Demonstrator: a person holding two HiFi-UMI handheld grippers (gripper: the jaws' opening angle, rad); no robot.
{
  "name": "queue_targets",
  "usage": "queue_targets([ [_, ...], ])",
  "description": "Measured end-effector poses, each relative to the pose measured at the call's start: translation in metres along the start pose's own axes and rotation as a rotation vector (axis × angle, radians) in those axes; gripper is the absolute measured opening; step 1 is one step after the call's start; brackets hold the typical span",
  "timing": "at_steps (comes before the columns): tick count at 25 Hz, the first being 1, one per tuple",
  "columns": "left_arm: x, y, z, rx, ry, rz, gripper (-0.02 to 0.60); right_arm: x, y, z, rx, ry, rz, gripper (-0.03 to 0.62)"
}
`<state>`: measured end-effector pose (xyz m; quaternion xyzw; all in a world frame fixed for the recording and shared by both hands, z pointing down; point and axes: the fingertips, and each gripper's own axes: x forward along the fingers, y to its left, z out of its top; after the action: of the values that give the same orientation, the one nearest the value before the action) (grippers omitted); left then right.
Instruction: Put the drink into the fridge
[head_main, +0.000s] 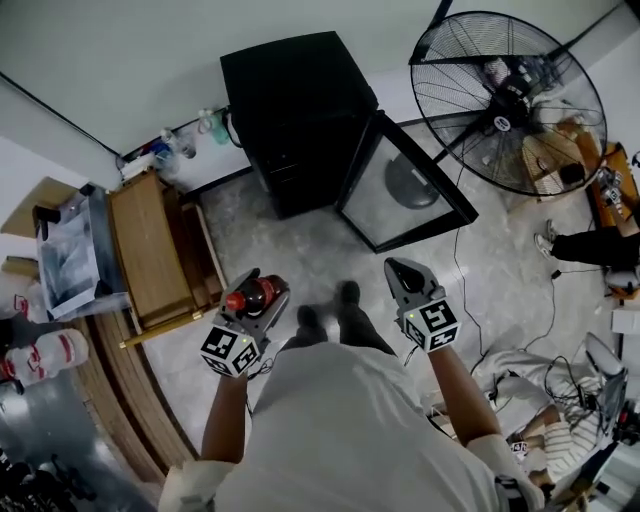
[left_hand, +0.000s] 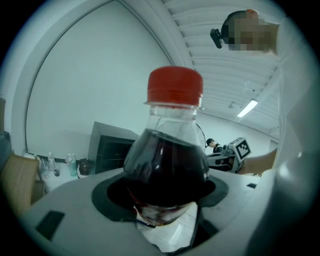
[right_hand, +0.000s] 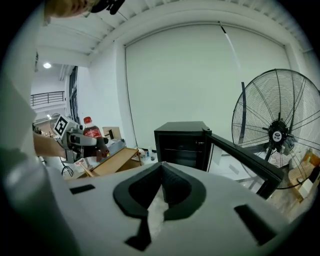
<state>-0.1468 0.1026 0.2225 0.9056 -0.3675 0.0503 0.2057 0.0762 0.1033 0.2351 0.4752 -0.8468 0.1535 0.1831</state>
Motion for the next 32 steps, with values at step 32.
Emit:
queue_targets([
  [32,0.144,0.063,-0.03,-0.102,-0.024,0.24,0.304,0.189,-0.098,-0.032,-0.041,0.065,0.303,-0.002],
])
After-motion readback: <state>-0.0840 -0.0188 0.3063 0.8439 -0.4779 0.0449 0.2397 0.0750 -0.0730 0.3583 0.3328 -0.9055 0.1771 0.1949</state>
